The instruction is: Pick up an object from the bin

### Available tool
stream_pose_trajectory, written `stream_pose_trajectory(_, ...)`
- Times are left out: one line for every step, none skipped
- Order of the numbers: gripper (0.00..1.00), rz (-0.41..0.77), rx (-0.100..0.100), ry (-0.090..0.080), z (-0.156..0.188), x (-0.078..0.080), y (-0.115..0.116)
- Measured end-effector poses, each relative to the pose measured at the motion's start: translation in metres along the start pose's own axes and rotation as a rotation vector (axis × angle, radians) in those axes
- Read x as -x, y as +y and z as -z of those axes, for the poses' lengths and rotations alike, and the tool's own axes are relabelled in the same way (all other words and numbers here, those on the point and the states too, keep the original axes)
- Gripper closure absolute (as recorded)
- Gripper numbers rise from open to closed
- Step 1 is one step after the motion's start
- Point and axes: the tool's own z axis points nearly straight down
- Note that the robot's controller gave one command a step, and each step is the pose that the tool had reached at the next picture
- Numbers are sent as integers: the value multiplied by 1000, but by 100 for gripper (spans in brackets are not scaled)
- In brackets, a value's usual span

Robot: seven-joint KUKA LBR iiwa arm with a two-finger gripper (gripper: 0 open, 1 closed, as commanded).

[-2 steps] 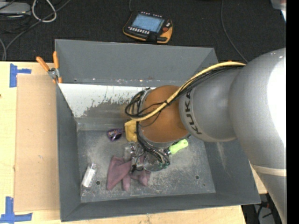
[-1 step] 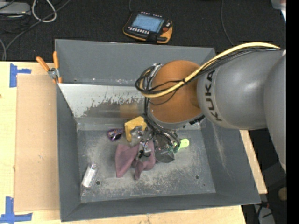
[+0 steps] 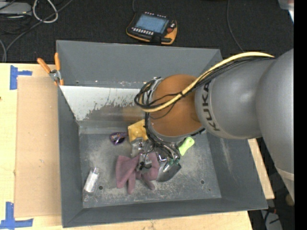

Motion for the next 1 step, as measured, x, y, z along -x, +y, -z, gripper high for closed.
stream_pose_trajectory(100, 1, 0, 17, -2, -6, 1)
